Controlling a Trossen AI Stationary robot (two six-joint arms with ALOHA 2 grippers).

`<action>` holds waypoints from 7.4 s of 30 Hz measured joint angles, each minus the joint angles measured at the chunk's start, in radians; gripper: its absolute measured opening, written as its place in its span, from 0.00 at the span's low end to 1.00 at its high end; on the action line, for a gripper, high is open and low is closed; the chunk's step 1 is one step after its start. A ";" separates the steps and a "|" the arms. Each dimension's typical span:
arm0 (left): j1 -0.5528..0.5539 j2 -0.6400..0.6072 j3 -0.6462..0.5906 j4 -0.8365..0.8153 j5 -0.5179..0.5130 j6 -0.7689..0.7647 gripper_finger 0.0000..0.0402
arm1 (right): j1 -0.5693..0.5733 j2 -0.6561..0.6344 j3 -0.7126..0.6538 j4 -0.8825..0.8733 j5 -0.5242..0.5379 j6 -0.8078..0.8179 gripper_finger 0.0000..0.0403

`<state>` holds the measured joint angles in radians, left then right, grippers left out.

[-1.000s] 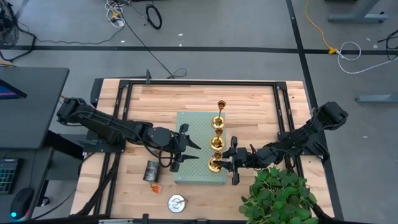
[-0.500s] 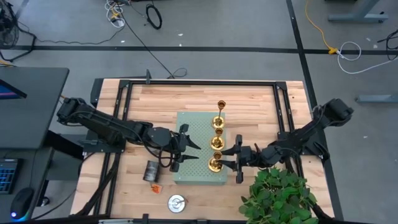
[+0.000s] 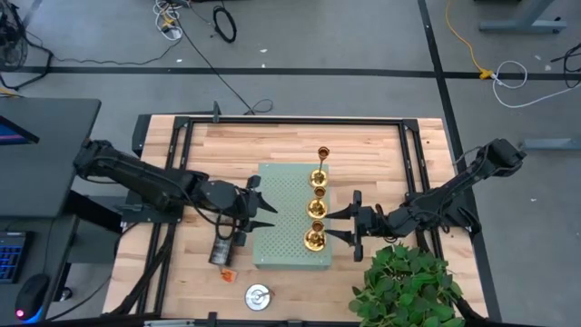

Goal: Pick & Place candle stick holders
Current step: Put the top orange scented candle on the shelf

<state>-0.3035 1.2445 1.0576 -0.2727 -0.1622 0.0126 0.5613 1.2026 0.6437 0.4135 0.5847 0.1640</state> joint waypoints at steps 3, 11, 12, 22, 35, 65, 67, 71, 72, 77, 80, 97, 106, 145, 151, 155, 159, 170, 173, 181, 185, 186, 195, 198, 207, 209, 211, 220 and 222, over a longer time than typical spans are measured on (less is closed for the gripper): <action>0.000 -0.038 0.000 -0.073 -0.006 0.000 0.44 | 0.000 -0.039 0.000 -0.040 0.000 0.002 0.47; -0.002 -0.114 0.000 -0.301 -0.007 -0.007 0.44 | 0.000 -0.152 0.000 -0.165 -0.021 0.004 0.46; -0.002 -0.119 0.000 -0.324 -0.010 -0.026 0.44 | 0.000 -0.168 0.000 -0.193 -0.022 0.004 0.46; -0.033 -0.132 0.000 -0.624 -0.012 0.123 0.44 | 0.000 -0.303 0.000 -0.443 0.013 0.100 0.46; -0.181 -0.113 0.000 -0.820 -0.141 0.383 0.44 | -0.001 -0.354 0.000 -0.528 0.148 0.086 0.46; -0.323 -0.099 0.000 -0.642 -0.284 0.341 0.44 | -0.043 -0.297 0.000 -0.168 0.541 0.211 0.46; -0.323 -0.100 -0.011 -0.643 -0.250 0.388 0.44 | -0.043 -0.297 0.000 -0.183 0.508 0.158 0.46; -0.323 -0.100 -0.055 -0.639 -0.224 0.433 0.44 | -0.043 -0.297 0.000 -0.186 0.405 0.062 0.46; -0.323 -0.100 -0.071 -0.634 -0.212 0.442 0.44 | -0.043 -0.297 0.000 -0.187 0.377 0.046 0.46; -0.323 -0.099 -0.136 -0.599 -0.150 0.459 0.44 | -0.043 -0.297 0.000 -0.186 0.233 0.031 0.46; -0.325 -0.099 -0.143 -0.550 -0.095 0.461 0.44 | -0.043 -0.297 0.000 -0.186 0.155 0.037 0.46; -0.340 -0.099 -0.164 -0.508 0.063 0.686 0.44 | -0.043 -0.297 0.000 -0.183 0.016 0.037 0.46; -0.340 -0.099 -0.246 -0.450 0.054 0.878 0.60 | -0.043 -0.297 0.000 -0.183 0.016 0.036 0.46; -0.247 0.105 -0.247 -0.433 0.211 1.203 1.00 | -0.043 -0.297 0.000 -0.183 0.017 0.036 0.46; -0.239 0.144 -0.247 -0.402 0.212 1.203 0.99 | -0.043 -0.297 0.000 -0.183 0.017 0.036 0.46; -0.233 0.170 -0.247 -0.385 0.213 1.203 0.99 | -0.043 -0.297 0.000 -0.183 0.017 0.036 0.46; -0.225 0.195 -0.247 -0.373 0.216 1.203 0.99 | -0.043 -0.297 0.000 -0.183 0.017 0.036 0.46; -0.197 0.262 -0.247 -0.323 0.254 1.150 0.99 | -0.043 -0.297 0.000 -0.180 0.017 0.036 0.46; -0.197 0.262 -0.247 -0.324 0.261 1.150 0.99 | -0.043 -0.297 0.000 -0.182 0.017 0.036 0.46; -0.192 0.262 -0.247 -0.324 0.298 1.123 0.97 | -0.043 -0.297 0.000 -0.183 0.017 0.036 0.46; -0.192 0.263 -0.247 -0.300 0.295 1.095 0.92 | -0.043 -0.297 0.000 -0.183 0.017 0.036 0.46; -0.192 0.263 -0.247 -0.299 0.294 1.094 0.92 | -0.043 -0.297 0.000 -0.183 0.017 0.036 0.46; -0.191 0.263 -0.248 -0.271 0.287 1.022 0.92 | -0.043 -0.297 0.000 -0.183 0.017 0.036 0.46; -0.191 0.263 -0.248 -0.225 0.285 0.940 0.92 | -0.043 -0.297 0.000 -0.183 0.017 0.036 0.46; -0.200 0.240 -0.248 -0.212 0.243 0.812 0.92 | -0.043 -0.297 0.000 -0.183 0.017 0.036 0.46; -0.201 0.226 -0.248 -0.212 0.245 0.775 0.92 | -0.043 -0.297 0.000 -0.183 0.017 0.036 0.46; -0.201 0.214 -0.248 -0.213 0.246 0.741 0.92 | -0.043 -0.297 0.000 -0.183 0.017 0.036 0.46; -0.231 0.212 -0.248 -0.261 0.236 0.671 0.92 | -0.043 -0.297 0.000 -0.183 0.017 0.036 0.46; -0.235 0.209 -0.248 -0.261 0.233 0.637 0.92 | -0.043 -0.297 0.000 -0.183 0.017 0.036 0.46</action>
<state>-0.5385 1.4537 0.8097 -0.5341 0.0707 0.6495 0.5186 0.9058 0.6434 0.2310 0.6014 0.2001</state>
